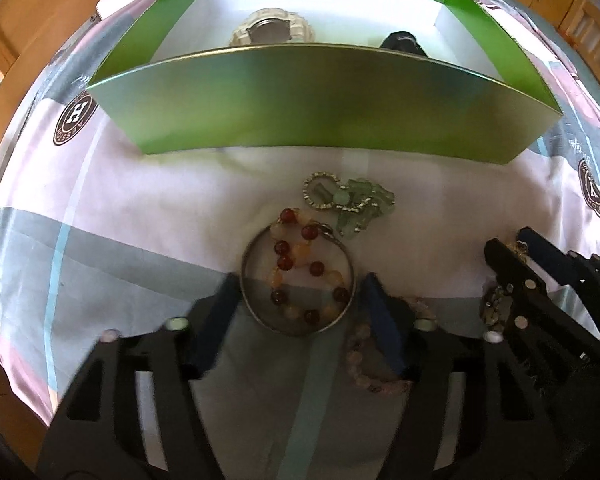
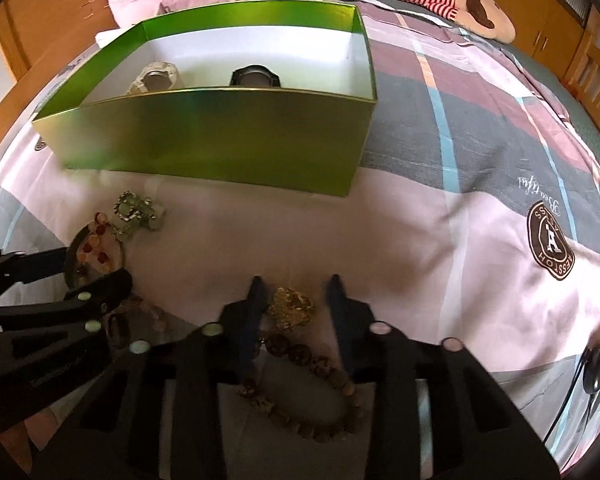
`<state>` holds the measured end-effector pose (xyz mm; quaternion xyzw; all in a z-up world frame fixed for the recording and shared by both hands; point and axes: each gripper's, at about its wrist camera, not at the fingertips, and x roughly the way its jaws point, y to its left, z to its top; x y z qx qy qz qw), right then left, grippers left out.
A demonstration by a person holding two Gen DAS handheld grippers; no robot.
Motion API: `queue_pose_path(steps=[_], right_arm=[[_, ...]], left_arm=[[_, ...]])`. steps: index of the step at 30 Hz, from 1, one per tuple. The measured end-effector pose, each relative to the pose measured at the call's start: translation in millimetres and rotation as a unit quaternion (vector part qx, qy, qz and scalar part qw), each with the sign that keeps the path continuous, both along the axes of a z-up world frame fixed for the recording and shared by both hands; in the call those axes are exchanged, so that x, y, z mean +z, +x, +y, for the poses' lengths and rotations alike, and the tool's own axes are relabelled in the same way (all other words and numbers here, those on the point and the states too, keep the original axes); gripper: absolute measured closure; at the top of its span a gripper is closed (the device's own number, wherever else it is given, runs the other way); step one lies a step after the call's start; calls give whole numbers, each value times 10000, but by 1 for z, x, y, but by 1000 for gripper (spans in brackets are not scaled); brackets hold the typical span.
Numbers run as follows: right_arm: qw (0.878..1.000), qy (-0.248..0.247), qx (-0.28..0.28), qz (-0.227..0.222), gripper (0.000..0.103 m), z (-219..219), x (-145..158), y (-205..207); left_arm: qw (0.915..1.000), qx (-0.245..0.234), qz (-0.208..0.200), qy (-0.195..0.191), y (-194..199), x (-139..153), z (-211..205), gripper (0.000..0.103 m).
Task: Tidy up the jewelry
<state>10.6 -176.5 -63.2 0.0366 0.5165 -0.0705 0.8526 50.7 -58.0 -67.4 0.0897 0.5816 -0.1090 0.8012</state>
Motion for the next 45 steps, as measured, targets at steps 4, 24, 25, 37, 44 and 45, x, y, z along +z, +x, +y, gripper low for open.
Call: queue_pose_path(steps=[4,24,25,37,44,45], right_arm=[[9999,117,-21,-50,77,-1,2,-3],[9983,483,-9,-311,77,-5,30,-13],[9983,495,1,-297,77,-4,29,-12],[9912,628,17,-1164,77,-11,92,37],[9935,516,-36,-1009,78,-25,73,89],[9939,506,-40,-977,78,-26,70,93]], left_arm=[[10000,37,-46,-37,-2,2,-1,45],[9738,788,-13,-2134,4,40,53,45],[9713,874,18,-2211,4,41,58,45],[9666,1419,-1168,-1787,66,117,38,45],[9813,1335,-925,-1035,113,62,7,45],[9829,1246,-951,-971,114,59,5,45]])
